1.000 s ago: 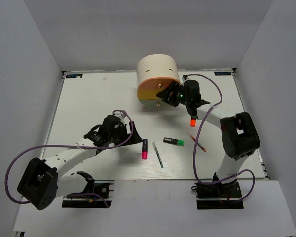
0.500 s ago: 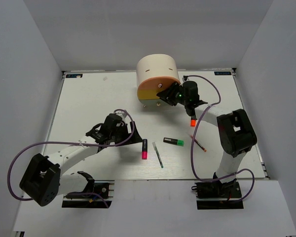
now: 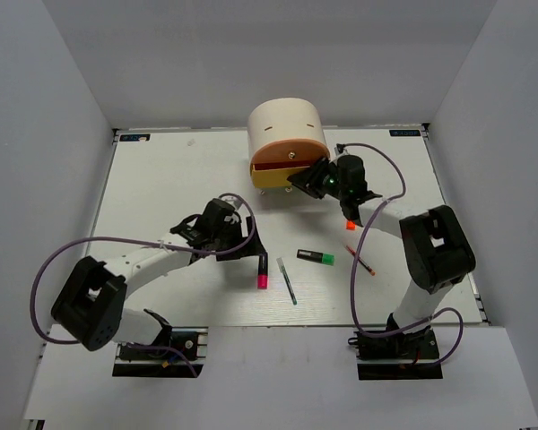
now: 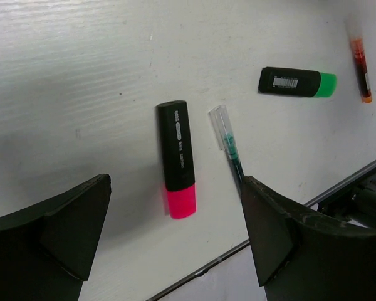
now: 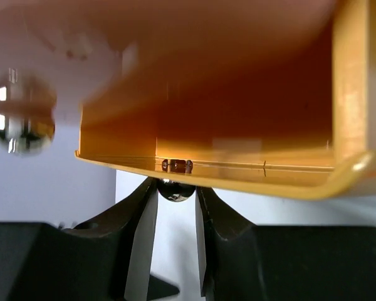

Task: Sort the stationery into containers
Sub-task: Open the drawer in the storage box, then pick up the pen from the center of the board.

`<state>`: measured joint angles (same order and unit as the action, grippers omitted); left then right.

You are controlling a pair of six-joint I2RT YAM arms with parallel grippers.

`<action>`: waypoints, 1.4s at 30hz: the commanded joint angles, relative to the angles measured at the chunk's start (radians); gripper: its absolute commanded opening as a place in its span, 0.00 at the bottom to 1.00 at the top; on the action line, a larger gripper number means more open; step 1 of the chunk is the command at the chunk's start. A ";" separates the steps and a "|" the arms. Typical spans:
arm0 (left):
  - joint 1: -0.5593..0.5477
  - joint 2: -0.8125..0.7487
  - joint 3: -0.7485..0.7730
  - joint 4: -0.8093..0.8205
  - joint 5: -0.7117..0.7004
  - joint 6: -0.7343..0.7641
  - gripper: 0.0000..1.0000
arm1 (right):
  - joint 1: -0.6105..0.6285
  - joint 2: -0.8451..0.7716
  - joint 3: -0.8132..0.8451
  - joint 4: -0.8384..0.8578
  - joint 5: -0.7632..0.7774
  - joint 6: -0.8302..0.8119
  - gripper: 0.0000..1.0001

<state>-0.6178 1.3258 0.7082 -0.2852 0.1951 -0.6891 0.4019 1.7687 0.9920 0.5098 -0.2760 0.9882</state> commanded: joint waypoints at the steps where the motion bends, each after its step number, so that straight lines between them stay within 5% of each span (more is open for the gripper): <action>1: -0.023 0.059 0.079 -0.046 -0.042 -0.010 0.94 | 0.002 -0.103 -0.084 0.010 -0.032 0.000 0.25; 14: -0.148 0.242 0.198 -0.201 -0.209 -0.095 0.83 | 0.011 -0.235 -0.234 -0.011 -0.026 0.013 0.27; 17: -0.172 0.265 0.207 -0.201 -0.258 -0.105 0.78 | 0.011 -0.230 -0.234 -0.007 -0.028 0.013 0.53; 21: -0.209 0.320 0.246 -0.226 -0.312 -0.115 0.72 | 0.005 -0.232 -0.217 -0.014 -0.049 -0.002 0.63; 31: -0.293 0.474 0.393 -0.400 -0.434 -0.125 0.49 | -0.024 -0.348 -0.300 -0.108 -0.089 -0.084 0.63; 37: -0.324 0.440 0.369 -0.395 -0.454 -0.125 0.22 | -0.101 -0.455 -0.325 -0.212 -0.127 -0.231 0.64; 42: -0.333 0.302 0.347 -0.315 -0.445 -0.035 0.12 | -0.133 -0.498 -0.317 -0.243 -0.259 -0.393 0.48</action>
<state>-0.9405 1.7386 1.0664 -0.6243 -0.2455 -0.7921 0.2939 1.3041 0.6701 0.2913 -0.4255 0.7410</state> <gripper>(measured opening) 0.405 0.524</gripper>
